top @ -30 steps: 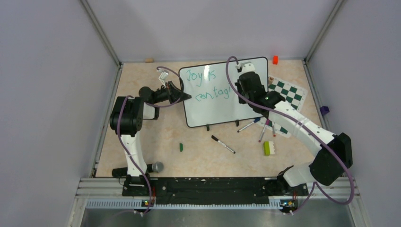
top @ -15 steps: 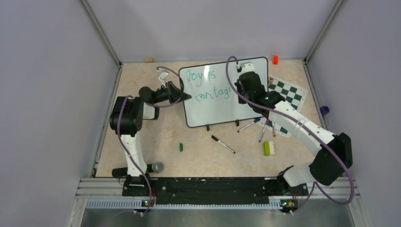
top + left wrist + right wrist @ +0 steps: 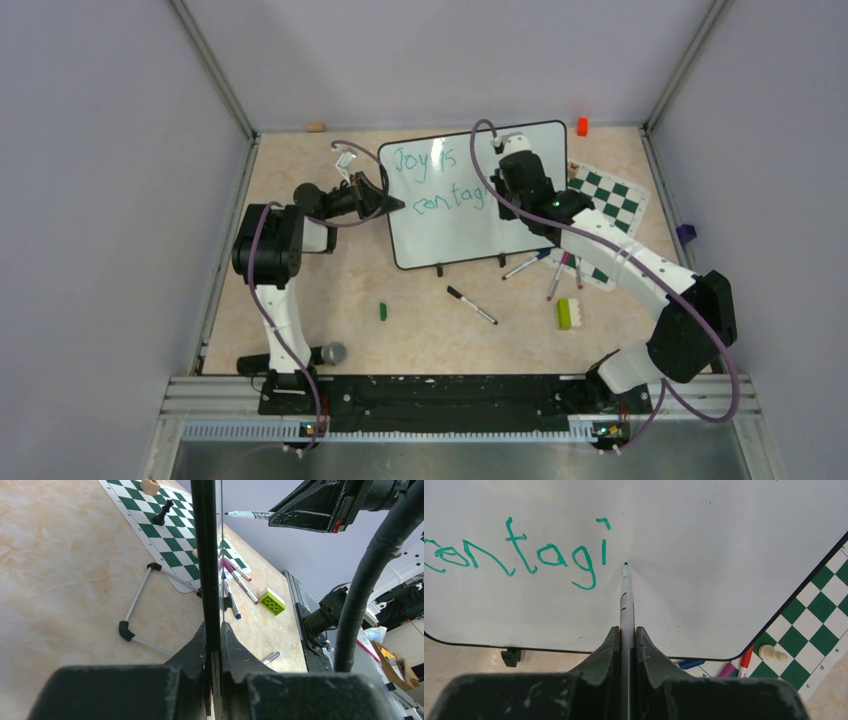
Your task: Write a sentence on the whiteboard
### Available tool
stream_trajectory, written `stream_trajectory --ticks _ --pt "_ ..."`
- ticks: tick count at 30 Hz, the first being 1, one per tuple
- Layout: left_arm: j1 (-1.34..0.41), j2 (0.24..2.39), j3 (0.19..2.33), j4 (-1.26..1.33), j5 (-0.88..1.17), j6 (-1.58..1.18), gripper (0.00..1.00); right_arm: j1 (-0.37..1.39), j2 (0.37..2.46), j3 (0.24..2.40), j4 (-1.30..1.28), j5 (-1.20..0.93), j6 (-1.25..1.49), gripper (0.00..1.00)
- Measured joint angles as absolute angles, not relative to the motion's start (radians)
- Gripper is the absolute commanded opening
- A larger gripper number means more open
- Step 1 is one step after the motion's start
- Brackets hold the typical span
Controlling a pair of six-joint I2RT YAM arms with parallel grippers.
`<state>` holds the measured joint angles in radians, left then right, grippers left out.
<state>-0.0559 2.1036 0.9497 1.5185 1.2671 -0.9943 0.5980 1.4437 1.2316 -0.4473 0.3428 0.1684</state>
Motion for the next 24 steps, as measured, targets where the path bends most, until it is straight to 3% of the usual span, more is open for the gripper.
stream_trajectory --ticks 24 --pt "-0.056 2.104 0.950 1.516 1.266 -0.996 0.00 0.598 1.500 1.280 -0.434 0.346 0.165 0.00"
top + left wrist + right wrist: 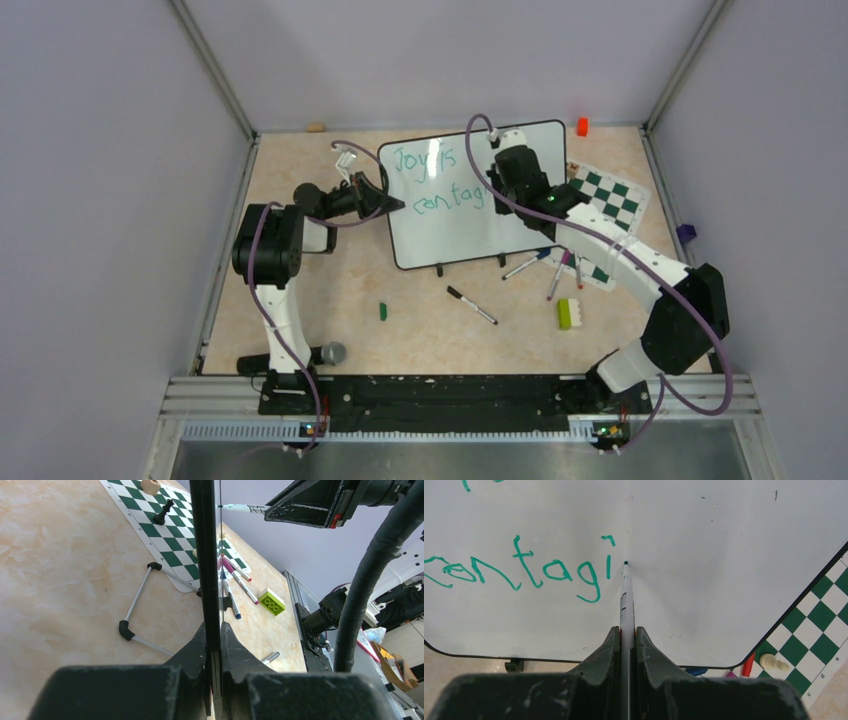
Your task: Write a sentence on the whiteboard
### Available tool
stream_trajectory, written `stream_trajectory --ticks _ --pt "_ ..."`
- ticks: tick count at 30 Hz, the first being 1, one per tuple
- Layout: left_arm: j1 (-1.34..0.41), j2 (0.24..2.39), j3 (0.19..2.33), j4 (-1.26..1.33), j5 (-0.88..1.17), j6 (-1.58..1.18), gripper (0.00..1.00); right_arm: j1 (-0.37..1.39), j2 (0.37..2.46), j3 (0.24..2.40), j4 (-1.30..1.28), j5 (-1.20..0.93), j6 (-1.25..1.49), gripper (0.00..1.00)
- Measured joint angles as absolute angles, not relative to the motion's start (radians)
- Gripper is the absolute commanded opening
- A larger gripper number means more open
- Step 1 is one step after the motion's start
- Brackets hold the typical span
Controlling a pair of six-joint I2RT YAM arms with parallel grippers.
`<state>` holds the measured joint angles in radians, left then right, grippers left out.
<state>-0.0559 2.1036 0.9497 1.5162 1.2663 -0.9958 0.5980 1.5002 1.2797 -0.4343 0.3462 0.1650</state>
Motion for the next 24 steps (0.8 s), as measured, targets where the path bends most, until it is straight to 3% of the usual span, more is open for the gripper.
stream_trajectory --ticks 24 --pt "-0.056 2.104 0.950 1.517 1.267 -0.995 0.00 0.598 1.501 1.284 -0.488 0.343 0.157 0.00"
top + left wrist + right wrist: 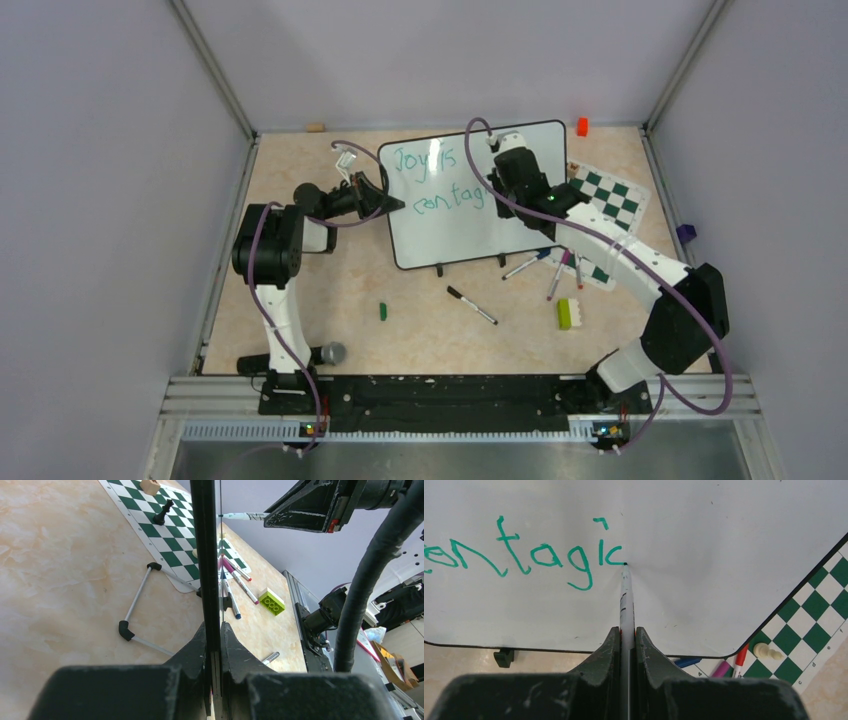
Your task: Write a sentence on the whiteboard
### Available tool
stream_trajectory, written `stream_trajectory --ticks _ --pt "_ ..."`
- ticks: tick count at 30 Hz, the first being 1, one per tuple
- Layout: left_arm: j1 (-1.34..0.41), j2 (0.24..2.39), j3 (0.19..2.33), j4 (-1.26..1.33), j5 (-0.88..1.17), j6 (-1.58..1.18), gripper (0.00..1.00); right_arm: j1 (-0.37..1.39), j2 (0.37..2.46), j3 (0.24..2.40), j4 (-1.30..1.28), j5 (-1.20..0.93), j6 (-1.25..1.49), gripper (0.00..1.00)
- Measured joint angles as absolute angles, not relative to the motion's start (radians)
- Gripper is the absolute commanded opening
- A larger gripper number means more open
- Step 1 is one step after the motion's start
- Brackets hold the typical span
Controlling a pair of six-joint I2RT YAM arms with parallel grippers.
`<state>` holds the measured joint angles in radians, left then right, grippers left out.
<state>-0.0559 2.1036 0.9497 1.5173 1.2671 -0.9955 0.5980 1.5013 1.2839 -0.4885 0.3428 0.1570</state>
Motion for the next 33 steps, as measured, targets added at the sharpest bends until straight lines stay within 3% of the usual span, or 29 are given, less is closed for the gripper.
stream_trajectory --ticks 33 --pt "-0.056 2.104 0.950 1.515 1.267 -0.996 0.00 0.598 1.537 1.351 -0.516 0.360 0.150 0.00"
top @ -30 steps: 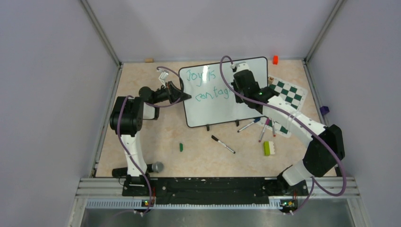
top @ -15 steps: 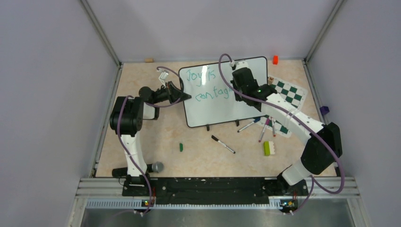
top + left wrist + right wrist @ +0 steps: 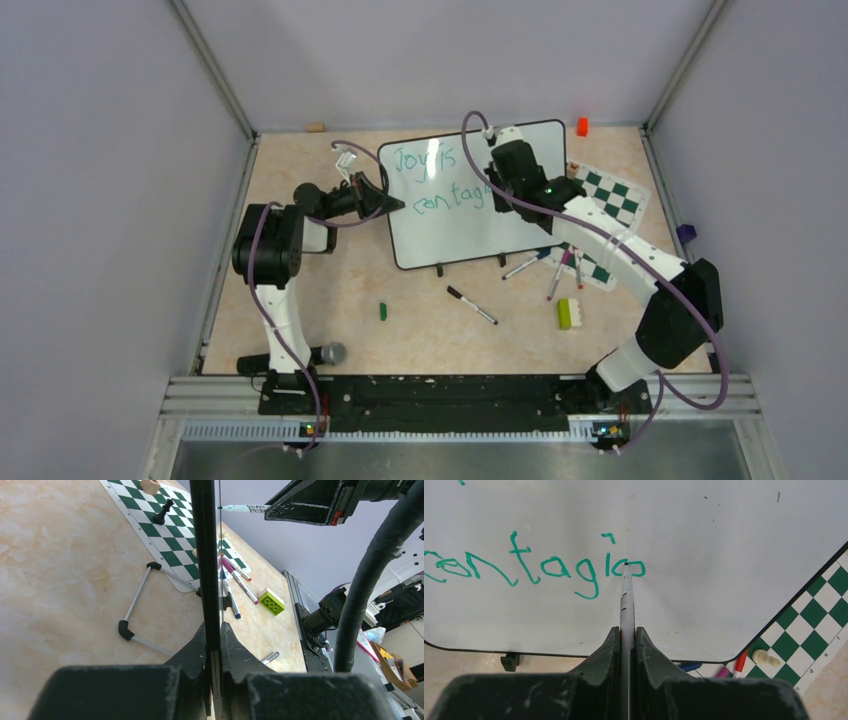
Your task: Write a sentence on the whiteboard
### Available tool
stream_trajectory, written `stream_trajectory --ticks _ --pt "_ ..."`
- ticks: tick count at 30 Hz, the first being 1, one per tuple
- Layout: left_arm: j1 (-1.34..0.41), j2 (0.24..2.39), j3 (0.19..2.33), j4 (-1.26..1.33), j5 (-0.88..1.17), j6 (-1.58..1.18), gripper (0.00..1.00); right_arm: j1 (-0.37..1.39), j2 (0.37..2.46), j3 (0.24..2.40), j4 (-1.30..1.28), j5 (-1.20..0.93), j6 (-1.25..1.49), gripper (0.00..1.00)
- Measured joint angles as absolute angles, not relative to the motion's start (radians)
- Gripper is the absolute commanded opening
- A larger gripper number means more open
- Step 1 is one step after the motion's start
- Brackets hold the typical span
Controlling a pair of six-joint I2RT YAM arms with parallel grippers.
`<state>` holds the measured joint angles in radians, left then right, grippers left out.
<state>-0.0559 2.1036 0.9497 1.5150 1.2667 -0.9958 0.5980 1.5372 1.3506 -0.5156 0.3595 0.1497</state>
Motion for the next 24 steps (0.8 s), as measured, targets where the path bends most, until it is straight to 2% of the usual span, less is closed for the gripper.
stream_trajectory --ticks 8,24 --pt "-0.056 2.104 0.950 1.515 1.267 -0.996 0.00 0.598 1.537 1.351 -0.516 0.306 0.153 0.00" --pt "-0.057 2.104 0.950 1.518 1.267 -0.995 0.00 0.559 1.471 1.348 -0.518 0.332 0.161 0.00"
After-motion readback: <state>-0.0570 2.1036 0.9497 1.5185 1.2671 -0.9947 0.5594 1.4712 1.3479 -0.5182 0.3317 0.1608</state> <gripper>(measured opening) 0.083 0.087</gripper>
